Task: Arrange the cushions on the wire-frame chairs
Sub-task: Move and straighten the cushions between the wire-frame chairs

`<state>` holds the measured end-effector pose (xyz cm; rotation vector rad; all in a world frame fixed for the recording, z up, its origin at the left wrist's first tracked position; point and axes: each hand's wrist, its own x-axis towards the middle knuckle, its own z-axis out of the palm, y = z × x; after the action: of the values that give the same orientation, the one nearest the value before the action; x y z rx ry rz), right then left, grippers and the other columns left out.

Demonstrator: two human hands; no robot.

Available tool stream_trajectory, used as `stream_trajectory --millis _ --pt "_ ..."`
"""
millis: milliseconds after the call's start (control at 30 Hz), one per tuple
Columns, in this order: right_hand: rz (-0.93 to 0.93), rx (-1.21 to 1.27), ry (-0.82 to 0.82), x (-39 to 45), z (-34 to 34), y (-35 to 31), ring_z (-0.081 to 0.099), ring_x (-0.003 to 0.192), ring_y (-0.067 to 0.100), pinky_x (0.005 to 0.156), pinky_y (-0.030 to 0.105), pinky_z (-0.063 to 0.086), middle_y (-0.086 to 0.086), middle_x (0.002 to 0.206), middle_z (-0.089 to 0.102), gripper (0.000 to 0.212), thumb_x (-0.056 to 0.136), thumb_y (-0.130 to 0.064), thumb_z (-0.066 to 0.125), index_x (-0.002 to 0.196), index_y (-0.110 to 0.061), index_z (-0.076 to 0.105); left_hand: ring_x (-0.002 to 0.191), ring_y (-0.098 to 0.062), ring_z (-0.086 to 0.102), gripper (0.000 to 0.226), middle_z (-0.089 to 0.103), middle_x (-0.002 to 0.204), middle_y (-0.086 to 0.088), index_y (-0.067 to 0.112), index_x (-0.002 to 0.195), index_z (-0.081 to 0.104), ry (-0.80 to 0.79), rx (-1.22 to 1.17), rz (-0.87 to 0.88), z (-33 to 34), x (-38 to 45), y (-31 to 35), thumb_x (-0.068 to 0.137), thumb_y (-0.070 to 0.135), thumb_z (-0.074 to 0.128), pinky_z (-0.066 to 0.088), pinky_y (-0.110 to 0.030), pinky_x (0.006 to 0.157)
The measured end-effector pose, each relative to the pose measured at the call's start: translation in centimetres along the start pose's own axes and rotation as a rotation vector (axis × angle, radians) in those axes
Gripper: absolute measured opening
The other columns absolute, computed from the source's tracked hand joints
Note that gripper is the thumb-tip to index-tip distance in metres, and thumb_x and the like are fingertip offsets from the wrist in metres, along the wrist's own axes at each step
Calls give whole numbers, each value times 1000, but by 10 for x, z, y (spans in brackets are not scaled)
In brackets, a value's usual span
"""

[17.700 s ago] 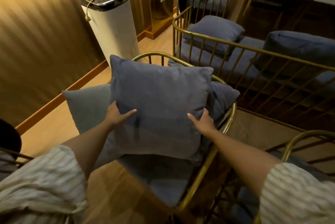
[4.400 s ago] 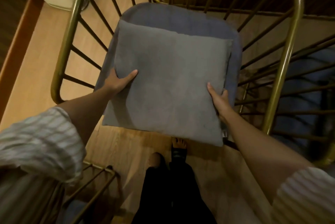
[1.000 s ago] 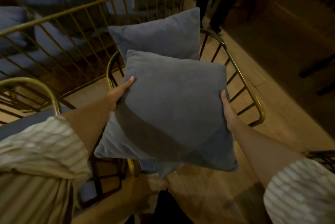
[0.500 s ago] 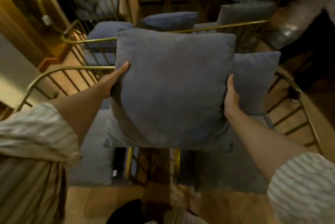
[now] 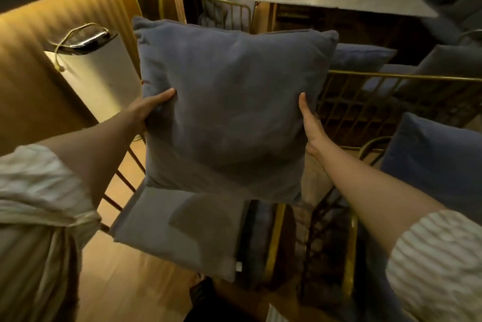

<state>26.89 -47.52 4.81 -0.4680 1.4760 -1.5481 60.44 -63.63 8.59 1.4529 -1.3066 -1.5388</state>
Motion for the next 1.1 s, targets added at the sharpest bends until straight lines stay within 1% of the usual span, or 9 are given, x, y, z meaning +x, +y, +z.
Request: stream_trajectory --millis 100,200,267,367,467,733,867,1000,1100 --pt "5 33 22 37 56 10 55 132 28 115 52 40 1 145 58 132 35 -83 82 150 -29 44 85 -10 64 67 60 135 -6 19 131 55 -13 2 9 -41 47 9 75 49 76 52 -25 65" --pt "17 27 70 72 96 16 58 128 27 114 50 42 0 141 62 125 39 -82 81 147 -29 48 121 -22 56 87 62 132 1 24 132 58 -96 35 -7 -70 93 22 55 57 85 42 -41 107" --pt "17 8 108 93 118 19 58 128 25 114 48 42 0 141 62 117 47 -83 77 147 -27 49 127 -22 50 91 62 130 4 27 131 58 -160 24 10 -82 127 22 49 58 86 34 -43 113" --pt "-1 18 159 119 137 22 57 131 21 113 41 44 -1 142 61 90 75 -78 62 145 -24 52 135 -23 43 106 52 142 2 24 139 50 -208 22 -14 -87 168 23 48 66 83 29 -47 117" --pt "-22 32 199 140 148 28 55 134 20 114 40 43 0 146 58 76 88 -69 54 148 -21 48 135 -25 43 96 51 143 -1 17 139 50 -214 8 -44 -83 203 16 62 68 75 29 -48 117" --pt "103 112 174 191 152 65 41 144 23 116 40 35 2 158 43 84 91 -77 28 155 -23 34 133 -25 45 83 52 141 -1 17 141 46 -259 -45 -78 -62 278 -24 75 61 70 30 -47 116" --pt "188 165 206 214 146 92 40 146 25 122 44 31 3 160 40 89 87 -81 31 156 -24 33 132 -22 43 86 52 138 4 24 139 45 -277 -19 -162 -51 304 -57 68 64 73 31 -44 113" --pt "243 183 246 225 142 113 40 145 25 119 48 34 1 160 40 92 83 -81 43 157 -28 29 120 -24 50 44 61 110 5 28 108 57 -313 91 -256 -33 329 -83 77 58 70 42 -35 89" --pt "260 8 334 233 151 117 35 148 30 116 61 33 -2 166 26 96 84 -74 53 159 -38 7 136 -32 40 78 44 146 -9 21 147 29 -222 154 -306 -13 349 -100 85 40 71 41 -46 106"
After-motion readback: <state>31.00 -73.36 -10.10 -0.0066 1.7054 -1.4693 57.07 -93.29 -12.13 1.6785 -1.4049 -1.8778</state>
